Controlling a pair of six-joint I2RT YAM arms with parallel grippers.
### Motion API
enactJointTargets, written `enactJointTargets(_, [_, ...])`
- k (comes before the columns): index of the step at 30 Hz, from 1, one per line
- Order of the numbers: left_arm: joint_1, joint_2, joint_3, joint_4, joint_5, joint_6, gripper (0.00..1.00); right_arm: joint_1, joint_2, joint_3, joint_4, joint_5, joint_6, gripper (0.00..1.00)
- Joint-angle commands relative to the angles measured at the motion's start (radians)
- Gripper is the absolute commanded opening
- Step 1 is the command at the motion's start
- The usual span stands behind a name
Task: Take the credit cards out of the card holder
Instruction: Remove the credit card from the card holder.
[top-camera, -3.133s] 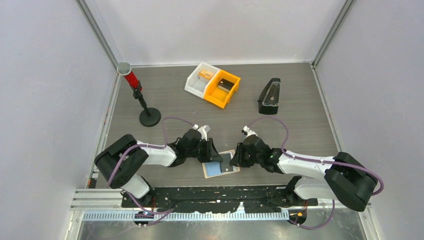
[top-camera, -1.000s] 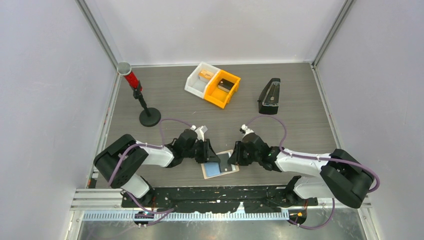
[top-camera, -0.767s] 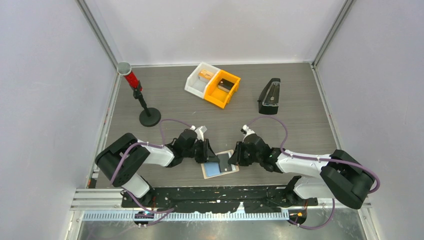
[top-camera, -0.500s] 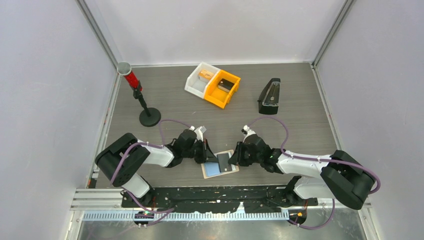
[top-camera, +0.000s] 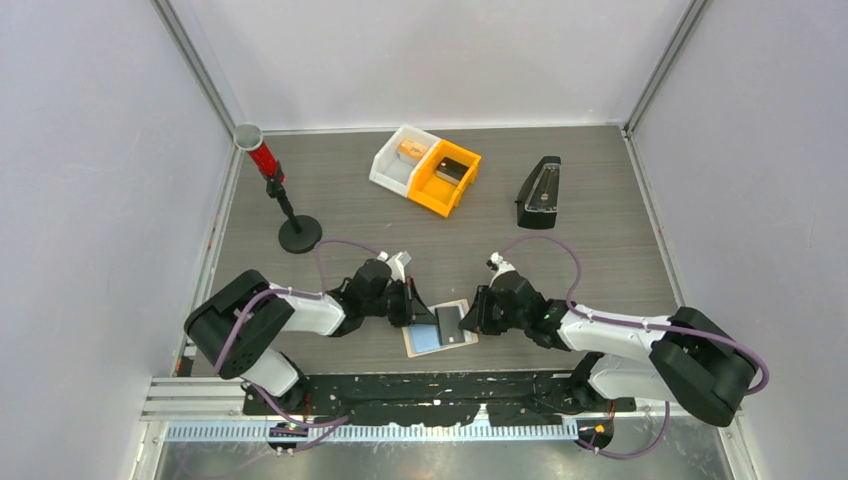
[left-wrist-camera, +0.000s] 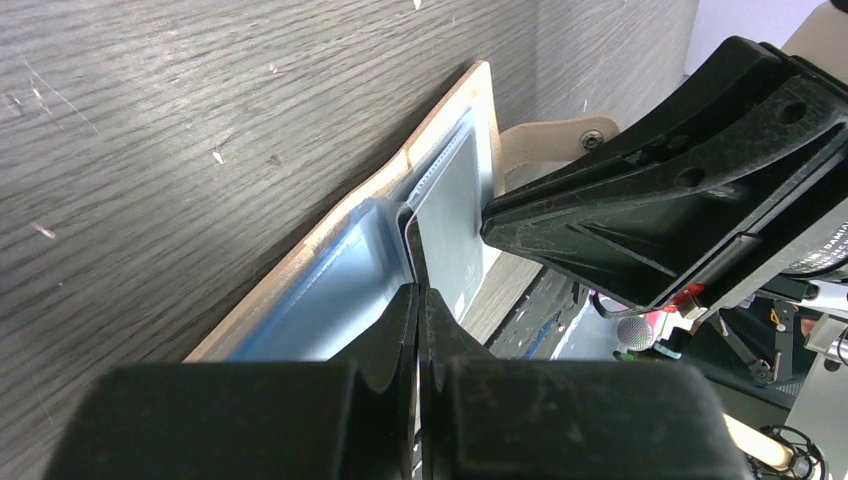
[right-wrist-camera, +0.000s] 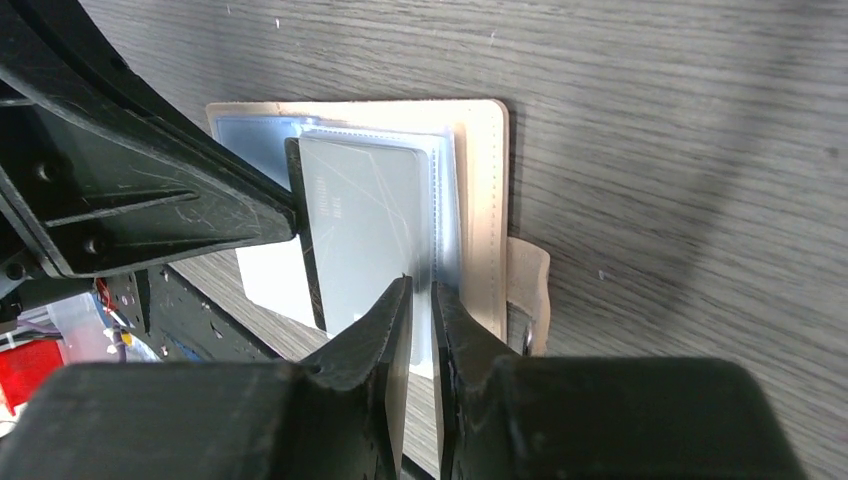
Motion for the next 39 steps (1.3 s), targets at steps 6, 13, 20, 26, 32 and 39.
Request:
enactJointTargets(6, [-0.003,-0.110,0.006,-0.099,-0.039,0.061,0.00,-0.001,-0.109,0.048,-0.114,0.035,-0.009,0.21])
enactJointTargets(13, [-0.003,-0.120,0.005,-0.120,-0.028,0.073,0.00,-0.001,-0.132,0.094,-0.155,0.004,-0.064,0.24])
enactJointTargets(20, [-0.003,-0.156,-0.004,-0.149,-0.055,0.088,0.00,-0.001,-0.058,0.134,-0.086,-0.051,-0.132,0.31])
enactJointTargets(26, [-0.003,-0.151,-0.001,-0.140,-0.048,0.080,0.00,0.000,0.023,0.118,-0.011,-0.075,-0.111,0.31])
enactJointTargets(32, [-0.003,-0.139,0.003,-0.145,-0.041,0.086,0.00,-0.001,0.087,0.096,0.058,-0.080,-0.086,0.31])
enactJointTargets(39, [-0.002,-0.132,0.011,-0.166,-0.029,0.098,0.00,-0.001,0.134,0.063,0.072,-0.054,-0.074,0.26])
